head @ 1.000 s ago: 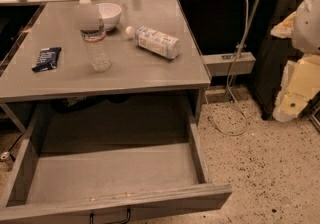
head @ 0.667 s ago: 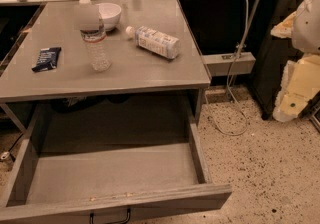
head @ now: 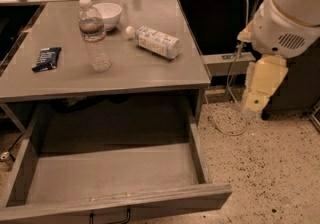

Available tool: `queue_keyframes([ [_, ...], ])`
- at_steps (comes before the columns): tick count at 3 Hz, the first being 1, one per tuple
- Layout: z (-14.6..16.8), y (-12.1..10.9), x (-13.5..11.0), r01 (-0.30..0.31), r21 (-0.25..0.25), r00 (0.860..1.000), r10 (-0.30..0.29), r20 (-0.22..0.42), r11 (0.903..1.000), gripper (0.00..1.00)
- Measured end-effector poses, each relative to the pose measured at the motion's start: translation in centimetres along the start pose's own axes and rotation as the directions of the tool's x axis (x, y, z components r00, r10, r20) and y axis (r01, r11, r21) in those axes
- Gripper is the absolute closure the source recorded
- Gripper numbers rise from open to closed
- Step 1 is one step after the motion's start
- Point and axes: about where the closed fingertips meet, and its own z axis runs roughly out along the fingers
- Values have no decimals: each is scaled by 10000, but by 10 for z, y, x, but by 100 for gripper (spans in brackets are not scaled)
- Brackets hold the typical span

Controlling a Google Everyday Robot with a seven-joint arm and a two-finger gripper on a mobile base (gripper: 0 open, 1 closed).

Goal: Place water bottle into top drawer

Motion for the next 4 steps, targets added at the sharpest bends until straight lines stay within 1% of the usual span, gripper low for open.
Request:
queue_keyframes([
  [1, 1, 0, -1, 9, -3, 10000, -9, 8, 10000, 0],
  [2, 6, -5, -6, -573, 62, 9960, 568, 697, 9983, 0],
  [3, 17, -31, -42, -1477, -158, 9655, 1477, 2146, 9889, 0],
  [4, 23, -58, -80, -1800, -455, 9300, 1850, 3175, 9826, 0],
])
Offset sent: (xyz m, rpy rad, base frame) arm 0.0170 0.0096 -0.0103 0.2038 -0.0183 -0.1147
